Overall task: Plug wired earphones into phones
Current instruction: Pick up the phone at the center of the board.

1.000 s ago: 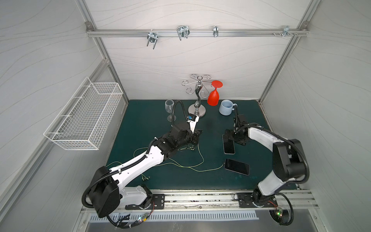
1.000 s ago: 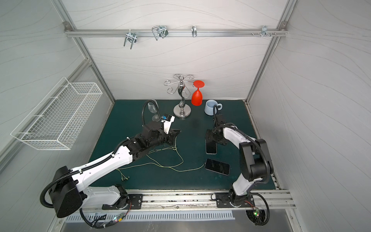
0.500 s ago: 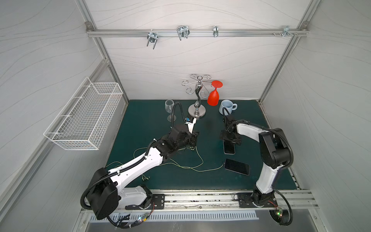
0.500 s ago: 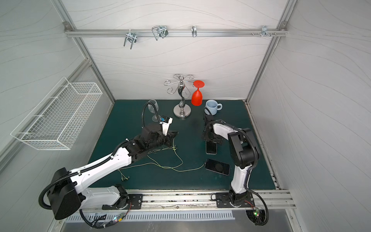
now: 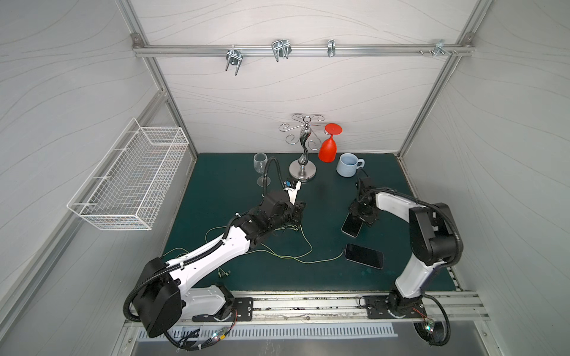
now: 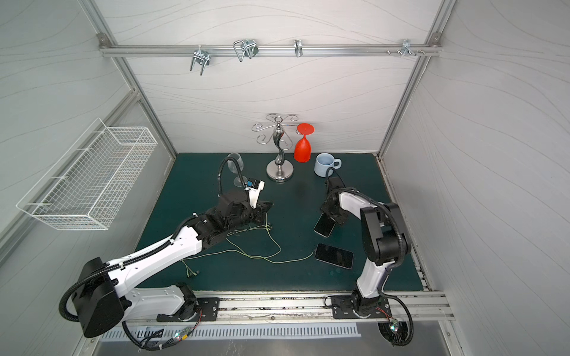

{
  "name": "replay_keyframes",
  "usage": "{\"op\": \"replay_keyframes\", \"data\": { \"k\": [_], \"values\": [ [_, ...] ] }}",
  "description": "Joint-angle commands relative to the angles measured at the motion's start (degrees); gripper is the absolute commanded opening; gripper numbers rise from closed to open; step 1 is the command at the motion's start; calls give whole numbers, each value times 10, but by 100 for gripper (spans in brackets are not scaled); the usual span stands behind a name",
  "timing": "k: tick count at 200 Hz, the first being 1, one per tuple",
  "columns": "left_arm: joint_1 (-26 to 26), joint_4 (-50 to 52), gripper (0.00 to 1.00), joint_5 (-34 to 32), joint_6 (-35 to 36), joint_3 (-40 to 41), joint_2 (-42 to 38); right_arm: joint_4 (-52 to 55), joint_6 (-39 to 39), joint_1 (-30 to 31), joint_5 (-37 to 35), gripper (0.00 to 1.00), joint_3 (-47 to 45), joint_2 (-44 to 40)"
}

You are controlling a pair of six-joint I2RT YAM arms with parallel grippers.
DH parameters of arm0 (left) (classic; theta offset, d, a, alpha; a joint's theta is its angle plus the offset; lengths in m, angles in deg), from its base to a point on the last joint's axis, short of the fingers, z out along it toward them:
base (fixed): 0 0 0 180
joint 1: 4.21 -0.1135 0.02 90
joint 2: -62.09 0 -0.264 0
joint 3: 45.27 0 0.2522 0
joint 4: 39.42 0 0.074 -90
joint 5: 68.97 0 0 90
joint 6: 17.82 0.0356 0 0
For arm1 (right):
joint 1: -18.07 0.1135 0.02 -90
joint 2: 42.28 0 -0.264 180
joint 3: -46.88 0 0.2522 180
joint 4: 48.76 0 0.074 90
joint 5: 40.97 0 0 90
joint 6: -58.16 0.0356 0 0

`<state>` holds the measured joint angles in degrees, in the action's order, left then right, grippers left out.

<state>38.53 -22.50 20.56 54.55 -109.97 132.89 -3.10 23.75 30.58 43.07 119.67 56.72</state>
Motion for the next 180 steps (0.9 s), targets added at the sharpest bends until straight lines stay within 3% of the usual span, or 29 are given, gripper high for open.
{"op": "replay_keyframes", "data": {
  "k": [1, 27, 44, 68, 102, 126, 139, 155, 180],
  "values": [
    [0, -12, 0, -18, -15, 0, -19, 58, 125, -24, 49, 82, -44, -9],
    [0, -21, 0, -34, -14, 12, -32, 67, 159, -23, 60, 90, -48, -22],
    [0, -19, 0, -28, -8, 13, -32, 36, 133, -20, 67, 99, -48, -39],
    [0, -5, 0, -28, 0, 8, -36, 27, -12, -16, 3, 99, -23, -85],
    [0, -11, 0, -26, 6, 19, -45, -27, -298, -17, 9, 97, -33, -150],
    [0, -10, 0, -35, 10, 25, -49, -12, -421, -17, 7, 78, -52, -183],
    [0, -10, 0, -36, 13, 27, -51, 4, -455, -19, 2, 49, -64, -190],
    [0, -9, 0, -37, 15, 29, -53, 21, -488, -19, 4, 23, -75, -186],
    [0, -6, 0, -40, 18, 29, -53, 28, -519, -17, 31, 10, -85, -166]
  ]
}}
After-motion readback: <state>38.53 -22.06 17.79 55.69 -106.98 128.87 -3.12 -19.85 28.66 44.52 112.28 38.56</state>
